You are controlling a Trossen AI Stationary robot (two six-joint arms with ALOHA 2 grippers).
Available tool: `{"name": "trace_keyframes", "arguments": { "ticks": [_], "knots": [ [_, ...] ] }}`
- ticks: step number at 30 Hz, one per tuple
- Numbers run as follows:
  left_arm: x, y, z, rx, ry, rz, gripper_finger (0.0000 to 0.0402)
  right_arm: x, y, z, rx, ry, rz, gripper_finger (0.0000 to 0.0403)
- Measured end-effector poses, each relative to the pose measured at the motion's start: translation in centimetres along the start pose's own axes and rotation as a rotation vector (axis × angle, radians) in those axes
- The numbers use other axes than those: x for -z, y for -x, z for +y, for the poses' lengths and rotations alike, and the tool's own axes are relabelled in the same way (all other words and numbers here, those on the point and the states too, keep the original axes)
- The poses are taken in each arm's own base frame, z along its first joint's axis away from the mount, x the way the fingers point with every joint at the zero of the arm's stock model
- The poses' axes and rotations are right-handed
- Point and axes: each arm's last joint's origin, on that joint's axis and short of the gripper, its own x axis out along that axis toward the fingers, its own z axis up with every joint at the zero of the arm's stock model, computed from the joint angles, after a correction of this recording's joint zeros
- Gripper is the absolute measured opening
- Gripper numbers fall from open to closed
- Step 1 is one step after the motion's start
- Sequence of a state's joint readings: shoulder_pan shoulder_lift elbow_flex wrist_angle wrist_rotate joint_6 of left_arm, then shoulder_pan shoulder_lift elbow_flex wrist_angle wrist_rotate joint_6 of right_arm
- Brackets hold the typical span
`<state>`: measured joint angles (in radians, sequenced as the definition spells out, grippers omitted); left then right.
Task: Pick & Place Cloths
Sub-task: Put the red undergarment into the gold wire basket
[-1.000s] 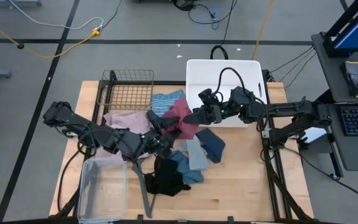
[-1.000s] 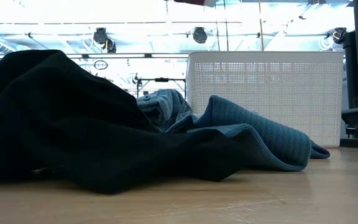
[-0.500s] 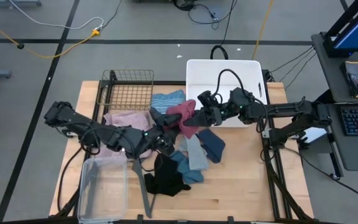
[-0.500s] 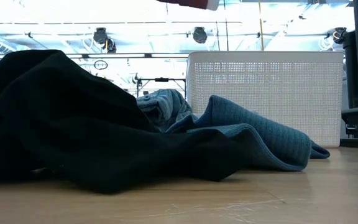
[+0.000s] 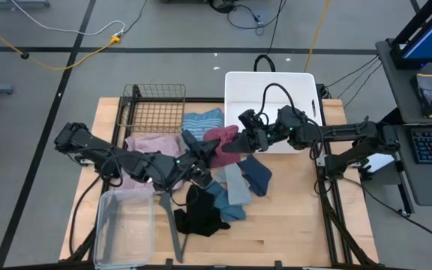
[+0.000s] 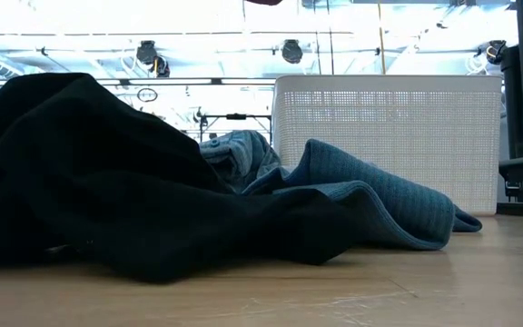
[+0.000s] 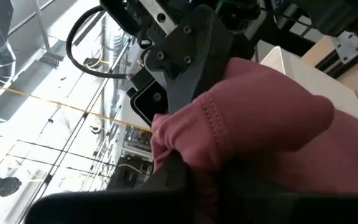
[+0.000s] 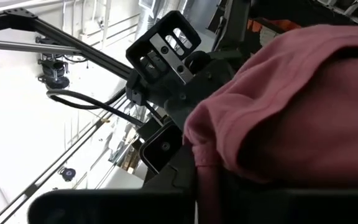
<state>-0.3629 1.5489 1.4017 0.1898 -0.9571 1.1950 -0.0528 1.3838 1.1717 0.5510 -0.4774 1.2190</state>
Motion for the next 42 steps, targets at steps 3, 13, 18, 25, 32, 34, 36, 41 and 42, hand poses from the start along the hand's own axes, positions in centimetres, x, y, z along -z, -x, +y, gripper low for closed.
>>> {"name": "trace_keyframes", "arguments": {
  "ticks": [3, 13, 18, 25, 32, 34, 36, 41, 42],
  "knots": [
    [-0.1, 0.2, 0.0, -0.003, 0.017, 0.012, 0.0023, 0.0, 0.0, 0.0, 0.0, 0.005, -0.001, 0.0039],
    [-0.6, 3.0, -0.5, -0.084, -0.066, 0.288, 0.0019, 0.2, 0.1, 0.2, -0.023, 0.009, 0.052, 0.0076],
    [-1.1, 4.7, -0.3, -0.094, -0.003, 0.285, 0.0019, 0.2, 0.1, 0.2, -0.025, 0.014, 0.061, 0.0091],
    [0.2, 5.2, 2.0, -0.159, 0.206, 0.328, 0.0019, 0.3, 0.4, 0.9, -0.074, 0.234, 0.109, 0.0095],
    [3.7, 5.0, 5.5, -0.223, 0.456, 0.358, 0.002, 0.8, 1.1, 2.2, -0.141, 0.521, 0.173, 0.0054],
    [5.1, 5.0, 6.7, -0.23, 0.539, 0.35, 0.002, 1.1, 1.3, 2.6, -0.146, 0.601, 0.183, 0.0032],
    [6.5, 5.1, 8.0, -0.22, 0.642, 0.327, 0.002, 1.6, 1.5, 3.0, -0.144, 0.677, 0.205, 0.001],
    [10.6, 5.3, 10.4, -0.169, 0.87, 0.314, 0.002, 2.4, 2.2, 4.0, -0.153, 0.87, 0.233, 0.0006],
    [11.4, 5.4, 10.7, -0.157, 0.91, 0.323, 0.002, 2.6, 2.4, 4.2, -0.151, 0.901, 0.239, 0.0003]
  ]
}}
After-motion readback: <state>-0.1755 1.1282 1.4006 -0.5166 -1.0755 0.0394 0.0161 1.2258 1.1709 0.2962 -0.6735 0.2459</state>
